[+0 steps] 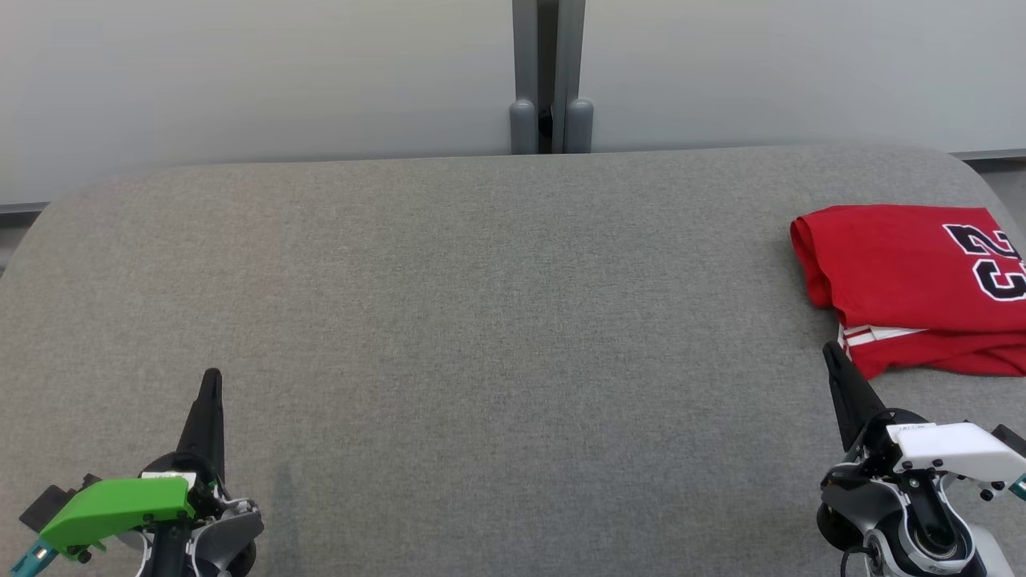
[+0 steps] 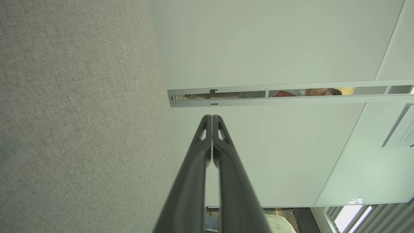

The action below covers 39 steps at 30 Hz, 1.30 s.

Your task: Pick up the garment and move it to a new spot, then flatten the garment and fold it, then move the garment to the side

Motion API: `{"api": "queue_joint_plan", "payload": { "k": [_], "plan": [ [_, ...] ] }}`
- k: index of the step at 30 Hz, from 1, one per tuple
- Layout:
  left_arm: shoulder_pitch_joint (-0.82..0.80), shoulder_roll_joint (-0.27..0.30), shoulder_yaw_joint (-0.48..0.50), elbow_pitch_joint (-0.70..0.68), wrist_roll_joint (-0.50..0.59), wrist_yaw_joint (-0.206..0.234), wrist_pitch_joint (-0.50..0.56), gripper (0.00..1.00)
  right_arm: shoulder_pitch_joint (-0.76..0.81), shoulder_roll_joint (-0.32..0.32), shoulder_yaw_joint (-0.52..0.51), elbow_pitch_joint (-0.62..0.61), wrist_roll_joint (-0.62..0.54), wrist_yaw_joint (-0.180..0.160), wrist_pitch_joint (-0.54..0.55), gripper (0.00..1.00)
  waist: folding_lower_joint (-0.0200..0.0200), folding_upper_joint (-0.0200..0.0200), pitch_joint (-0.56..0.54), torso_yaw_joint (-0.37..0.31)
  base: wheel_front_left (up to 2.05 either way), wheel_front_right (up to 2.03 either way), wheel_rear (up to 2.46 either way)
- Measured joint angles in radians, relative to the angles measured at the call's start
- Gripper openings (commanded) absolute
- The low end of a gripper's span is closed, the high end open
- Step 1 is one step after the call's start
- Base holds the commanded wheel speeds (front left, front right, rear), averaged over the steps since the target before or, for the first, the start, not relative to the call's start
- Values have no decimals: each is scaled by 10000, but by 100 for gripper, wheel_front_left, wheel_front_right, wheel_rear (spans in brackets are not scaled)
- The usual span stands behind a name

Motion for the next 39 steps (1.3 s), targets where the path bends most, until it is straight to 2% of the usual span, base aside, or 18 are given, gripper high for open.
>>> {"api": "queue_joint_plan", "payload": {
  "k": [39],
  "plan": [
    [-1,0,0,-2,0,0,0,0,-1,0,0,0,0,0,0,0,0,0,0,0,0,0,0]
  ]
}}
